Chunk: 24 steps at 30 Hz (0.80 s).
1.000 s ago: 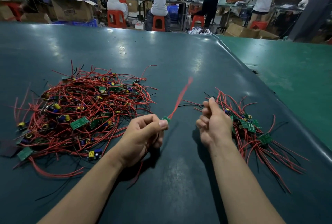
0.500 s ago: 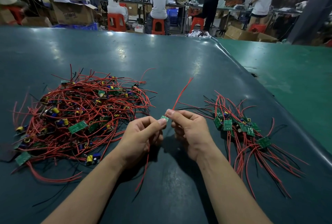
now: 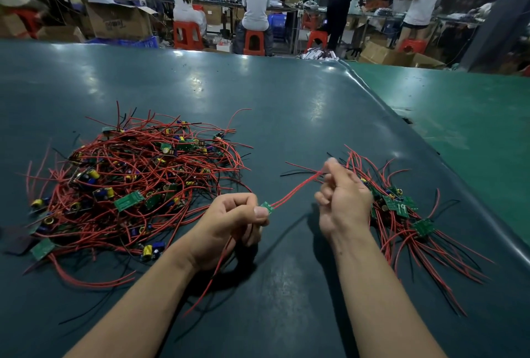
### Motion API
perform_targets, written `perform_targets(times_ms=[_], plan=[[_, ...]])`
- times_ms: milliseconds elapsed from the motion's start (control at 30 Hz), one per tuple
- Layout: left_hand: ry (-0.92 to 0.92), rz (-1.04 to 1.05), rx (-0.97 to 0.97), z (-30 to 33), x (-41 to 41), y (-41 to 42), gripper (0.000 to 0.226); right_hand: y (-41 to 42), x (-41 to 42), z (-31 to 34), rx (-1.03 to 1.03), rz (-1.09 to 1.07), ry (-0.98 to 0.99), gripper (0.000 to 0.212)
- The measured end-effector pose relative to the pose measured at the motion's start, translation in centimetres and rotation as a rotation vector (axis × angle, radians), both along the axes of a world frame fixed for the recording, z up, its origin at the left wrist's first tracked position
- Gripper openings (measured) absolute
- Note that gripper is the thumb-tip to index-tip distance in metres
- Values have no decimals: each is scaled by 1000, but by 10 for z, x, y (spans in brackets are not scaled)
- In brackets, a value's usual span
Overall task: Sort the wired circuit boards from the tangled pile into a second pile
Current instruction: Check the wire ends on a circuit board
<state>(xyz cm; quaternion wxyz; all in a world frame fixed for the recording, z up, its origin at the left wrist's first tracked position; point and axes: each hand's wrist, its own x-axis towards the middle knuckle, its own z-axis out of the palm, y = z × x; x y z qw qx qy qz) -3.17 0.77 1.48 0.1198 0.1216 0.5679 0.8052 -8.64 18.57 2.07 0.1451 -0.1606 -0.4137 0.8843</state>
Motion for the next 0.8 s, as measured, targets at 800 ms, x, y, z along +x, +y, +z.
perform_targets(times_ms=[800], plan=[[-106, 50, 98, 3, -5, -3, 50, -23, 33, 14, 722, 690, 112, 48]])
